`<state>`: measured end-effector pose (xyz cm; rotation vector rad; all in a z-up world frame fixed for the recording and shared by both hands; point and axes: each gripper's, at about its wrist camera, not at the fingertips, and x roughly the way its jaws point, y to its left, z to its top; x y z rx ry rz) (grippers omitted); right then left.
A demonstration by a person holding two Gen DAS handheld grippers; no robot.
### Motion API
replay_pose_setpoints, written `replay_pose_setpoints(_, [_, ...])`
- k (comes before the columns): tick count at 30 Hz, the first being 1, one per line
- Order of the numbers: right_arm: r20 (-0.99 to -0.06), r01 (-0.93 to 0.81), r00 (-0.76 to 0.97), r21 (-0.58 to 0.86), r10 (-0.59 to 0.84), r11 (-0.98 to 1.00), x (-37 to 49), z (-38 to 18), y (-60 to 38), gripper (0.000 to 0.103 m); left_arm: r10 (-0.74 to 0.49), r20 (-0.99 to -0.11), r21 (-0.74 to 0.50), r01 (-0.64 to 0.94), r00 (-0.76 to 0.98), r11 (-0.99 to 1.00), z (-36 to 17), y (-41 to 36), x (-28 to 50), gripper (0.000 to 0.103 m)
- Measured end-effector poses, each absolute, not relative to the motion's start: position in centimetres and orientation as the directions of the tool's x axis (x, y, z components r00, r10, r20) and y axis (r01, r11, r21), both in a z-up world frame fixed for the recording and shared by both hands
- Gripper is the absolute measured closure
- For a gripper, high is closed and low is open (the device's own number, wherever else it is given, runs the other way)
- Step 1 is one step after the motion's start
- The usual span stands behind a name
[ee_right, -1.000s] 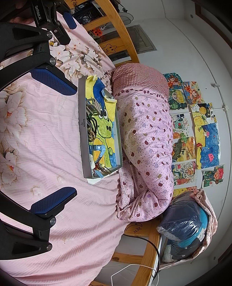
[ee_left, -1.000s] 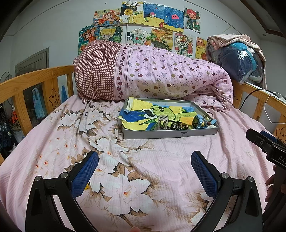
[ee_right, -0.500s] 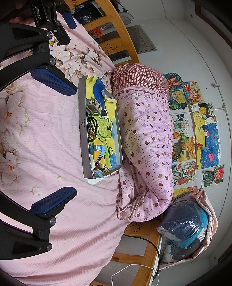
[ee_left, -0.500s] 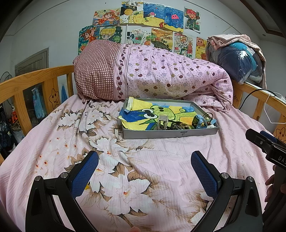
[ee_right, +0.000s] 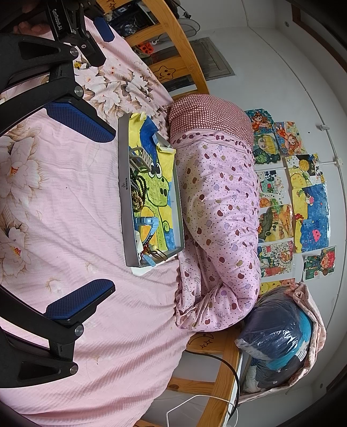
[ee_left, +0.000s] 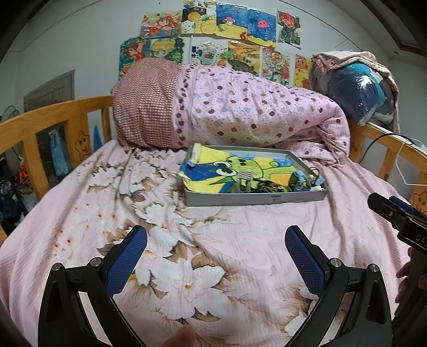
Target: Organize jewelry
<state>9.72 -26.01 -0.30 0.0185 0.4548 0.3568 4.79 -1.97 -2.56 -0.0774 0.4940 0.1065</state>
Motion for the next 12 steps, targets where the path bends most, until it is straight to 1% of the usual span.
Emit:
replay_pose_setpoints(5, [-0.428, -0.333, 0.837, 0.096, 0.341, 0.938, 9.75, -0.29, -26.03, 0.000, 0.114, -0.478, -0.036, -0.149, 0.871, 0.988, -2.85, -2.47, 4.52, 0.002])
replay_pose_setpoints(8, [-0.431, -0.333, 0.836, 0.096, 0.341, 0.938, 9.74, -0.25, -26.03, 0.000, 0.112, -0.476, -0.039, -0.148, 0.872, 0.988, -2.85, -2.54, 4.47, 0.002])
replay_pose_setpoints(12, [-0.456, -0.316, 0.829, 0.094, 0.323, 0.944, 9.65, -0.38, -26.04, 0.000, 0.112, -0.477, -0.031, -0.144, 0.872, 0.989, -2.75, -2.47, 4.52, 0.002])
